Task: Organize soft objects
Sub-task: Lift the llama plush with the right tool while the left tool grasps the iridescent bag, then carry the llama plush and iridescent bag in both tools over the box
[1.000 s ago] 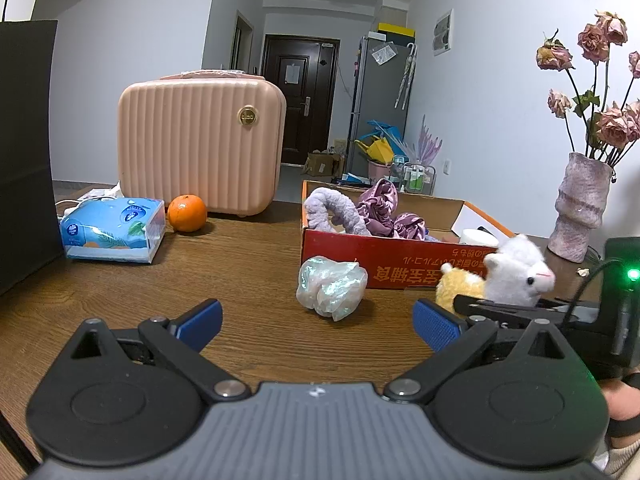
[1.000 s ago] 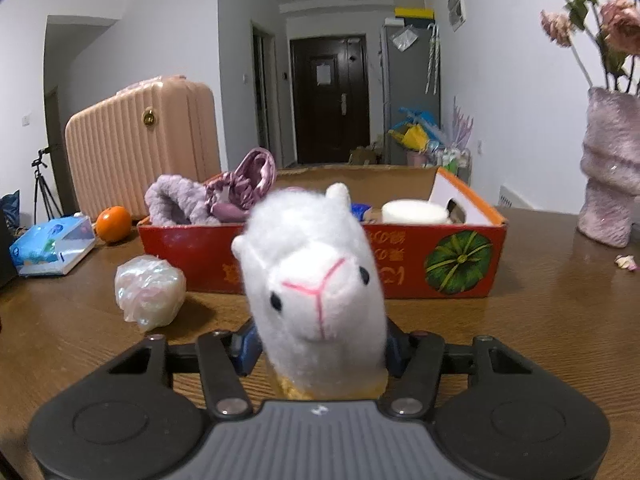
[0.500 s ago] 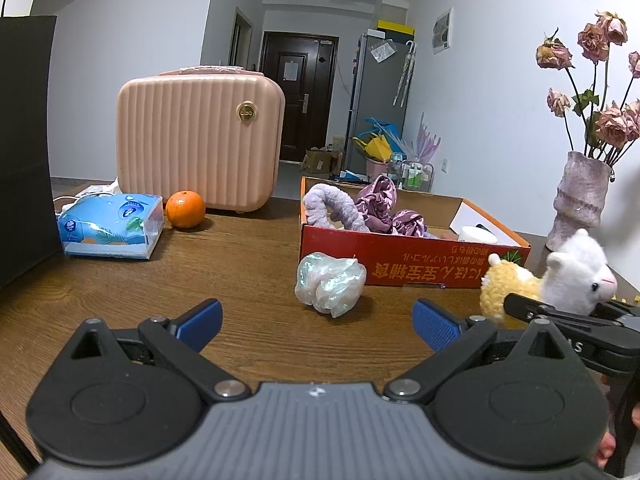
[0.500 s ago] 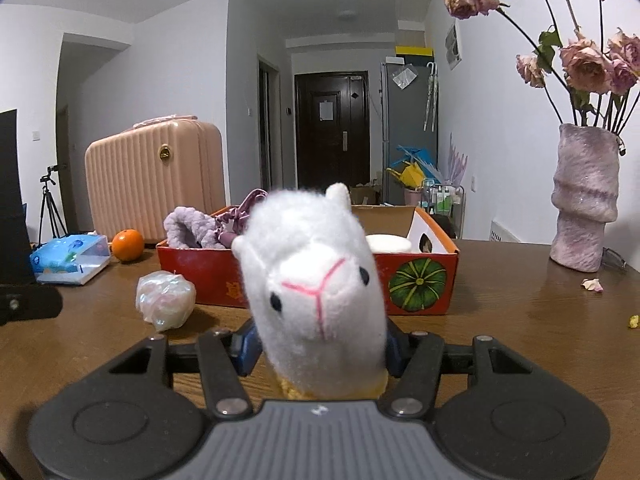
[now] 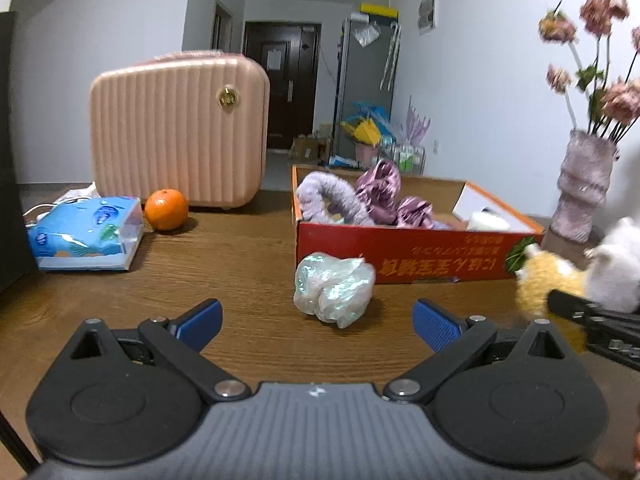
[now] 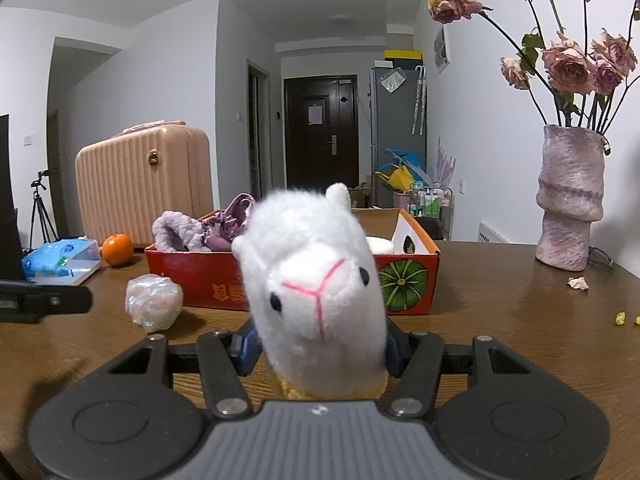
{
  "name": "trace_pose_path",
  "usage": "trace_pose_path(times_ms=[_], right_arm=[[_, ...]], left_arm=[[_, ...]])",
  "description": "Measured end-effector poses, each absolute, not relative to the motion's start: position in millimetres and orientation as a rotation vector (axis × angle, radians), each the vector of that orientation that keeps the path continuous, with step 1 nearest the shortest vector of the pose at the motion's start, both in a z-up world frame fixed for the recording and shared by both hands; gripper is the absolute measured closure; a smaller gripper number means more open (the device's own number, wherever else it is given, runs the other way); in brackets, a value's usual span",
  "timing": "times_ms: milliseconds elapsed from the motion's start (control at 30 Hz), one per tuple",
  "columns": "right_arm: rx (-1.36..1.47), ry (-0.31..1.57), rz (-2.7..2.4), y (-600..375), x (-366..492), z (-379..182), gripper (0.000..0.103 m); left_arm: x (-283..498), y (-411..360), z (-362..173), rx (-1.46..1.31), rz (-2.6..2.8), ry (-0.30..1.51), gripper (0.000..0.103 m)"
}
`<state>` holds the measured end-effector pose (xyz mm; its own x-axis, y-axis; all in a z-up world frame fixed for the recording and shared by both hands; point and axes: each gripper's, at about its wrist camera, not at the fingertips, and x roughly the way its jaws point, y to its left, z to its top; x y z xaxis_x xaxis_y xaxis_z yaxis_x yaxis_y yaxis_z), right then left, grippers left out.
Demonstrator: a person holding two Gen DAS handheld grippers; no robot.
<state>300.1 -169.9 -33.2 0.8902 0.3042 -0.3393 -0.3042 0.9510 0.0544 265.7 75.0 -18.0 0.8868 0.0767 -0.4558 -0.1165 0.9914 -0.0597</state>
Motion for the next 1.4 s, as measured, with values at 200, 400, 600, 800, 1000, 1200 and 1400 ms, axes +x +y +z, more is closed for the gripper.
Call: trace_pose_path(times_ms=[200,400,600,800,1000,1200,1400], right_arm=[[0.002,0.354,0.295,-172.1,304.2,-33.5,0.046],[0.001,0.361,0.277,-173.3,307.8,-35.2,0.046],[0.007,0.369,0.251,-175.6,311.0,-36.8,0.046],[0.009,0.375,0.246,-175.8,312.0,-37.6,0.046],[0.008,0.374,0.242,-175.3,311.5,-37.6,0.046],[0.010,0.373,0.243,-175.8,312.0,-37.6,0.046],[0.017,0.369,0.247,-177.0,311.2,-37.5,0.046]], left_arm=[[308.6,80.5,-29.8,-0.063,0.106,0.520,0.000],[340.3,74.9,-37.6,-0.015,0.097,0.541,0.000],[358.9,73.7,-42.9,0.016,0.085,0.562,0.000],[367.7,79.7,-45.8,0.007,0.093,0.577,0.001],[369.3,75.5,-48.9,0.036,0.087,0.593,0.039],[359.9,73.2,-46.6,0.043,0.084,0.554,0.058],[337.7,68.9,-37.5,0.027,0.113,0.500,0.058]])
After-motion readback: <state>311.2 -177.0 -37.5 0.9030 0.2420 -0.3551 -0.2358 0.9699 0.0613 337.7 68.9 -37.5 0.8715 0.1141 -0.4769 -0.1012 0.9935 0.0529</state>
